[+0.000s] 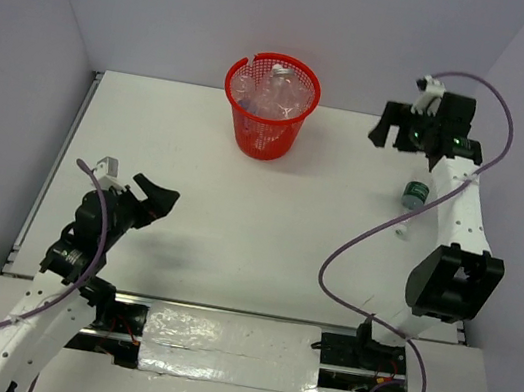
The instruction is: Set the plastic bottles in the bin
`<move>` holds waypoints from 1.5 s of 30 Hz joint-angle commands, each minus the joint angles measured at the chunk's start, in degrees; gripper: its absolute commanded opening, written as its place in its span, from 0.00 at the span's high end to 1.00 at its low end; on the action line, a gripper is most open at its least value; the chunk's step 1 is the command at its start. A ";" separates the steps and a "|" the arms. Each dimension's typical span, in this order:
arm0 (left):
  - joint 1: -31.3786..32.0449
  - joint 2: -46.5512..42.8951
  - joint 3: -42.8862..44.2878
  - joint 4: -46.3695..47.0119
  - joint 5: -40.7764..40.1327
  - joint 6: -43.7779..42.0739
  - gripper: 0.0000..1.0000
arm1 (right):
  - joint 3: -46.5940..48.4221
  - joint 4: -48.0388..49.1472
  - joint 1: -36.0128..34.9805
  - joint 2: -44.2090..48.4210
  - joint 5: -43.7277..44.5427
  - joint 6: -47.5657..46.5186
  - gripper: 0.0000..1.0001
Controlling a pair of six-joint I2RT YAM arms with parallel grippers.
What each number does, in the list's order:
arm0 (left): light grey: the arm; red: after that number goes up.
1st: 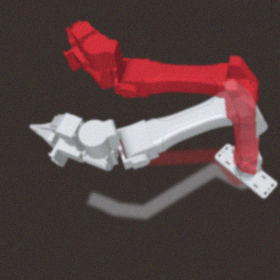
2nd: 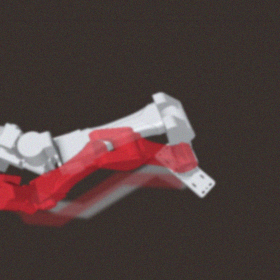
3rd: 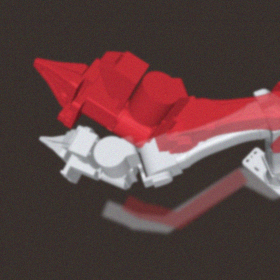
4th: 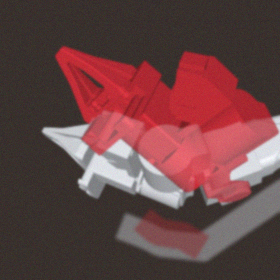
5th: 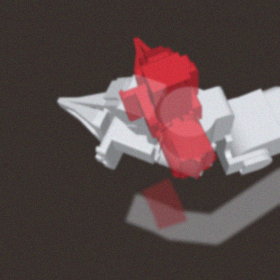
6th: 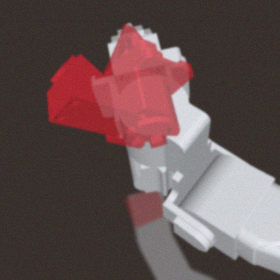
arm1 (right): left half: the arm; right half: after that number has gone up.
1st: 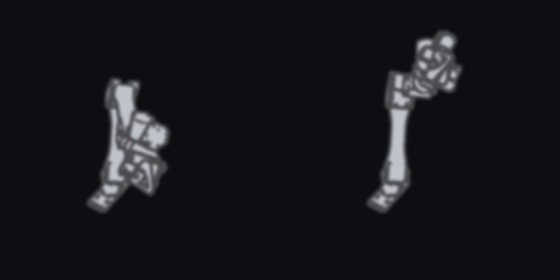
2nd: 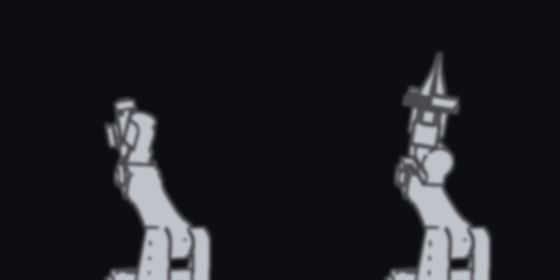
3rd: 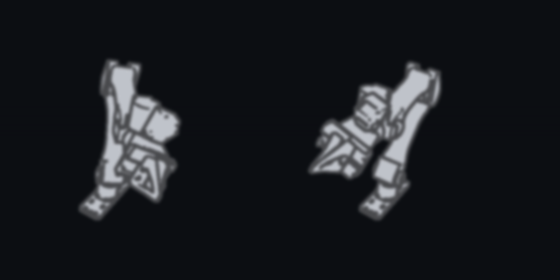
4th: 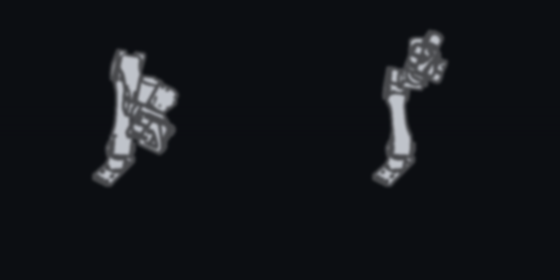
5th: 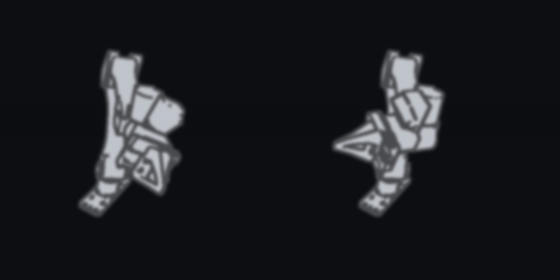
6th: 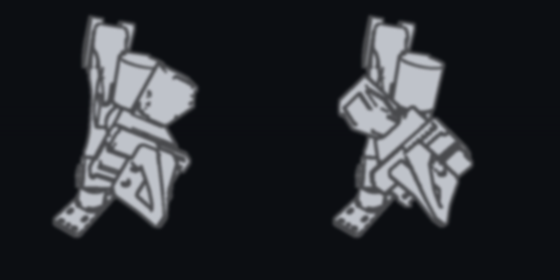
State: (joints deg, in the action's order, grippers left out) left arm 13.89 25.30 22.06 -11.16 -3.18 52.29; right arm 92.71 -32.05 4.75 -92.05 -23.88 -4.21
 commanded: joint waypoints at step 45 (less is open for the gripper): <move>-0.35 7.48 0.44 7.99 6.78 3.08 0.00 | 6.87 -9.60 17.22 -32.58 12.64 -0.18 0.34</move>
State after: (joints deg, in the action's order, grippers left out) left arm 13.89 33.54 21.32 -5.13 1.91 54.30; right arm 97.49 -40.34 22.11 -123.66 -8.47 -2.96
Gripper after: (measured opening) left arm 0.994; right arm 0.697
